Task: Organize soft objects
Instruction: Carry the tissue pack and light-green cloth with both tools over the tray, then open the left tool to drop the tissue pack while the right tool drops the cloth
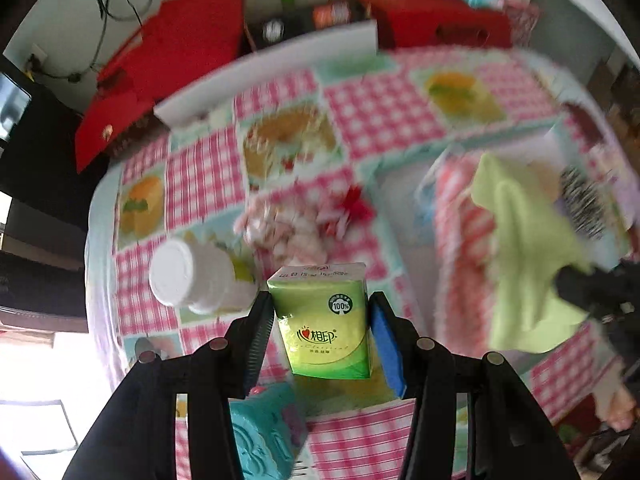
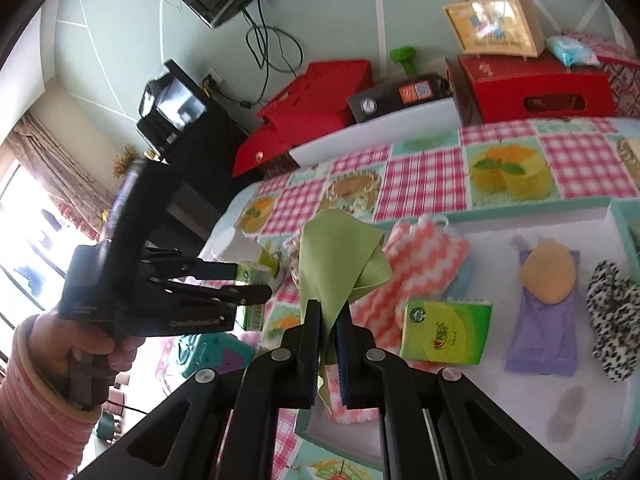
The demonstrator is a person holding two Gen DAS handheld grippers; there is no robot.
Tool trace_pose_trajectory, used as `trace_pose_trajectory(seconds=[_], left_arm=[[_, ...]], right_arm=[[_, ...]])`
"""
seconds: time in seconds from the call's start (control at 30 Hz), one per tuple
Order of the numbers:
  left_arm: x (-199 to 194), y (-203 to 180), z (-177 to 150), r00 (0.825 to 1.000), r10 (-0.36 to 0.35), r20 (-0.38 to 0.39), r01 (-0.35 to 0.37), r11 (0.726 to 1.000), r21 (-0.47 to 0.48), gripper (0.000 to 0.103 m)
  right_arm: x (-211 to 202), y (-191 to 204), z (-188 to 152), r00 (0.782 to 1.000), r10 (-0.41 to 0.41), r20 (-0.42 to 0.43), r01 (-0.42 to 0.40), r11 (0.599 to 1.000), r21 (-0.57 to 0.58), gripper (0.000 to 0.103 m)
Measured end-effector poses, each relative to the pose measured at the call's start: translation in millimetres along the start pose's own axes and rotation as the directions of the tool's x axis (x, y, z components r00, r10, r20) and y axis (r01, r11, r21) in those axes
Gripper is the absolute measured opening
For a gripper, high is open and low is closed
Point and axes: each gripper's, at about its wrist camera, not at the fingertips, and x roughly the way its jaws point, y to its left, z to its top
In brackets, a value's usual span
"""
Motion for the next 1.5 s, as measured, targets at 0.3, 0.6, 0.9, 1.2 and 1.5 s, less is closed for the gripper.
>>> trace_pose_trajectory(seconds=[0.3, 0.6, 0.9, 1.2, 1.5], left_arm=[[-50, -30, 12, 0.98, -0.098, 0.171, 0.104, 0.994, -0.027, 0.05], [-40, -78, 10, 0.974, -0.175, 0.145, 0.175, 0.984, 0.015, 0.05], [6, -125, -5, 0.975, -0.221, 0.012, 0.22, 0.975, 0.04, 0.051], [18, -126, -12, 0.977, -0.212, -0.025, 0.212, 0.977, 0.008, 0.065], [15, -92, -13, 0.99, -0.112, 0.081, 0.123, 0.981, -0.152, 0.091]], right_arm=[[-52, -5, 8, 0.989, -0.074, 0.125, 0.074, 0.997, 0.006, 0.008], [-79, -38, 3, 0.96, -0.256, 0.114, 0.25, 0.966, 0.067, 0.008], [-70, -65, -3, 0.931, -0.363, 0.027, 0.359, 0.928, 0.103, 0.011], [-61, -80, -7, 0.907, -0.421, -0.029, 0.42, 0.897, 0.134, 0.021], [-52, -74, -7, 0.877, -0.478, -0.045, 0.48, 0.873, 0.086, 0.086]])
